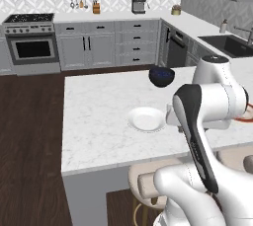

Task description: Pick the chicken drumstick and onion from their plates and place them in the bowl. Then put the bowl in the fridge.

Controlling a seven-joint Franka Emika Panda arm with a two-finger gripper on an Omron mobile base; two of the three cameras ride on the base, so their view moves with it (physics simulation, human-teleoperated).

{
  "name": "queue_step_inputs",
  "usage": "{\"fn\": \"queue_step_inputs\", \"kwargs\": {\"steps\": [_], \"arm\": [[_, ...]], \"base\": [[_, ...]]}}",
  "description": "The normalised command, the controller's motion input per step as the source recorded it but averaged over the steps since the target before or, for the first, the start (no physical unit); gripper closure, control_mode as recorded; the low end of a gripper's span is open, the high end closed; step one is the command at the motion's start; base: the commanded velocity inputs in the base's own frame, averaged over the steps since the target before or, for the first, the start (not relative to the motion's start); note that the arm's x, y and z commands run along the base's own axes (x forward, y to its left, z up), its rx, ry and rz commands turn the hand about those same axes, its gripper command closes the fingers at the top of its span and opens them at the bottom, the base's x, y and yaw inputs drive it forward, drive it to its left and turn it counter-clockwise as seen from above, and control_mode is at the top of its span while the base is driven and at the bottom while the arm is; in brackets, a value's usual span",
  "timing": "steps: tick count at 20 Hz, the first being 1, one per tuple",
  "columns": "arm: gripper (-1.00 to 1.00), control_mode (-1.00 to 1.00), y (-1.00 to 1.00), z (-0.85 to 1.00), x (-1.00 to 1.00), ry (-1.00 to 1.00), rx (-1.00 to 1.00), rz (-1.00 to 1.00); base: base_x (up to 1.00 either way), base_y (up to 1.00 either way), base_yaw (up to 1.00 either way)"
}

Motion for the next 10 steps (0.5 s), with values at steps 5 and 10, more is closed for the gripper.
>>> {"fn": "queue_step_inputs", "kwargs": {"steps": [5, 10], "arm": [[1.00, -1.00, 0.00, 0.00, 0.00, 0.00, 0.00, 0.00], [1.00, -1.00, -0.01, 0.00, -0.14, 0.00, 0.00, 0.00]], "base": [[0.00, 0.00, 0.00], [0.00, 0.00, 0.00]]}}
